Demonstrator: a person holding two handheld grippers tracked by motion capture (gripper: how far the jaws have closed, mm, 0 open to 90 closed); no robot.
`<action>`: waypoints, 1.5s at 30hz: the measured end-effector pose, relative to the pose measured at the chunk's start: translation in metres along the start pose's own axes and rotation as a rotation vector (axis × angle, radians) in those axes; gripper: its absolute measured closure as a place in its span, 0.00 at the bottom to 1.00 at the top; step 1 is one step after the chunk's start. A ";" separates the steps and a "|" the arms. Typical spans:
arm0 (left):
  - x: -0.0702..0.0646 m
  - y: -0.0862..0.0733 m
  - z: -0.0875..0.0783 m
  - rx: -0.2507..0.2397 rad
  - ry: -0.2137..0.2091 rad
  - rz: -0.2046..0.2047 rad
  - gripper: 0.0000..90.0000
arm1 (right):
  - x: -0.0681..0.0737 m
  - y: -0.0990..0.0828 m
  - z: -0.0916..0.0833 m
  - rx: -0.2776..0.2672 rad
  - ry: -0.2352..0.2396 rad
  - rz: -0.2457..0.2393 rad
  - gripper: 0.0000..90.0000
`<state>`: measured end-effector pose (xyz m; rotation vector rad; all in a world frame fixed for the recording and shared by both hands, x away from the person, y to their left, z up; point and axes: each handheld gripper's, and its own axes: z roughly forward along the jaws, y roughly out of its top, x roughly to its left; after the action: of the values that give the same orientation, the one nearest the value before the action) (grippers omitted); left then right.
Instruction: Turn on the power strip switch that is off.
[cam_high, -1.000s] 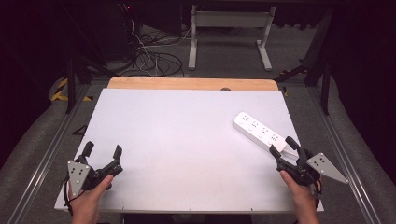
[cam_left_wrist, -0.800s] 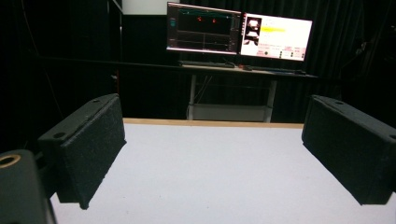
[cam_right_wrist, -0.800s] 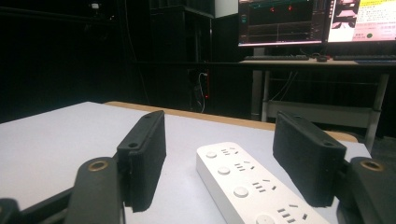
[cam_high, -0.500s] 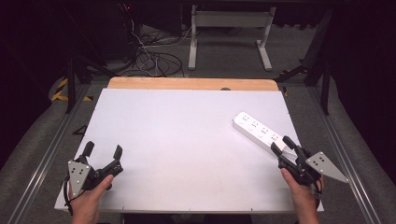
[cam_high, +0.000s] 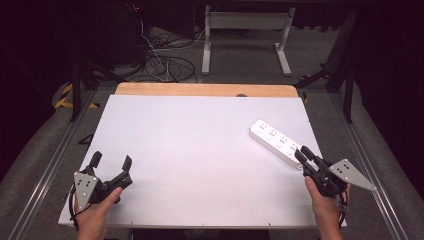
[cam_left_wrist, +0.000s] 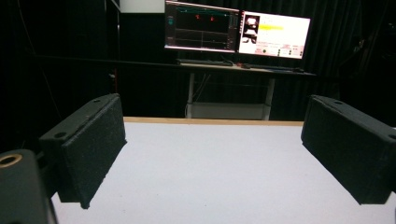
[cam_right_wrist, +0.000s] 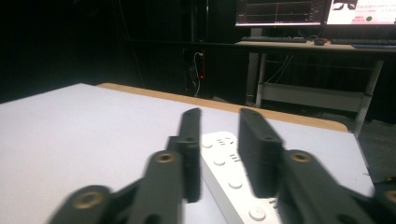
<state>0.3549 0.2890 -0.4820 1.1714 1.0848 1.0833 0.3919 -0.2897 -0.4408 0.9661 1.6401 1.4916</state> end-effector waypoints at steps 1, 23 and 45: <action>0.000 0.000 0.000 0.001 0.000 0.000 0.08 | 0.000 0.001 0.000 -0.004 0.001 -0.006 0.88; -0.001 -0.002 0.000 0.015 -0.003 0.013 0.08 | -0.017 0.018 0.022 0.225 -0.044 0.067 1.00; -0.002 -0.003 0.000 0.020 -0.005 0.018 0.09 | -0.035 0.020 0.069 0.533 -0.094 0.102 1.00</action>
<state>0.3543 0.2870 -0.4845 1.2013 1.0857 1.0854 0.4700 -0.2876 -0.4265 1.3976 1.9874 1.0624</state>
